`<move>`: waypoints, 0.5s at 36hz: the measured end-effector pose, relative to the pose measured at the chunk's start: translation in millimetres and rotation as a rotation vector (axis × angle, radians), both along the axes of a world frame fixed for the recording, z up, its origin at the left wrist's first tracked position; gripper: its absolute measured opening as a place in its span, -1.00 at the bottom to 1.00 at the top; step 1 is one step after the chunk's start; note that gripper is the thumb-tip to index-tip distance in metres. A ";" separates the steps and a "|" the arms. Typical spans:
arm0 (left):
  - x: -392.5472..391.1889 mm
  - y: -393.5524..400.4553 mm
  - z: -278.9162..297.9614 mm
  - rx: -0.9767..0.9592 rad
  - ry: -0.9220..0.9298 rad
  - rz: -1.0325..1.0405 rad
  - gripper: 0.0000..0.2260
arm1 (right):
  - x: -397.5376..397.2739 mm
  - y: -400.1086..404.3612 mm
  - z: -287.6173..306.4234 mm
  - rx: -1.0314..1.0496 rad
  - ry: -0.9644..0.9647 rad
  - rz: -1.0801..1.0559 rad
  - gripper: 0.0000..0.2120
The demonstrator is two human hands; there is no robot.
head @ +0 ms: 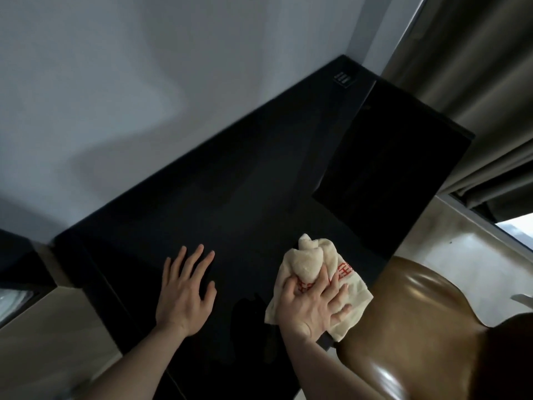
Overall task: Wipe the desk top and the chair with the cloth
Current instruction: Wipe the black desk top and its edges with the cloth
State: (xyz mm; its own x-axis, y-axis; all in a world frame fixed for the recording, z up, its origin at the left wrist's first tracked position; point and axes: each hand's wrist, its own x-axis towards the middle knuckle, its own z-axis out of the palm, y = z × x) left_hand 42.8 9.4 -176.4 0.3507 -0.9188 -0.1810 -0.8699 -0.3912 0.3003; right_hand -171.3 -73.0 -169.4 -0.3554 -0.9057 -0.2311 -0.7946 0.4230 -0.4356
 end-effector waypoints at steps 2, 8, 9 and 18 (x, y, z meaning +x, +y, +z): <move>-3.9 -8.6 4.6 0.023 -0.002 0.048 -0.48 | 0.2 -3.2 2.3 0.013 0.011 0.002 -0.30; -20.4 -52.5 17.7 0.070 -0.002 -0.013 -0.45 | -2.6 -21.1 4.5 0.034 0.048 0.003 -0.28; -24.3 -60.7 19.0 0.063 0.002 -0.051 -0.43 | -3.7 -24.7 4.1 0.027 0.049 0.004 -0.28; -69.9 -133.3 18.4 0.099 0.045 -0.201 -0.44 | -23.5 -88.1 -2.5 -0.041 0.050 0.001 -0.31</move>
State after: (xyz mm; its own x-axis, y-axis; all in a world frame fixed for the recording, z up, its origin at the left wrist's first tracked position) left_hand -27.1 -123.9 -158.0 0.1518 -0.9465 -0.2849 -0.9199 -0.2407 0.3095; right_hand -194.8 -161.1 -171.8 -0.3650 -0.9142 -0.1759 -0.8159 0.4051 -0.4126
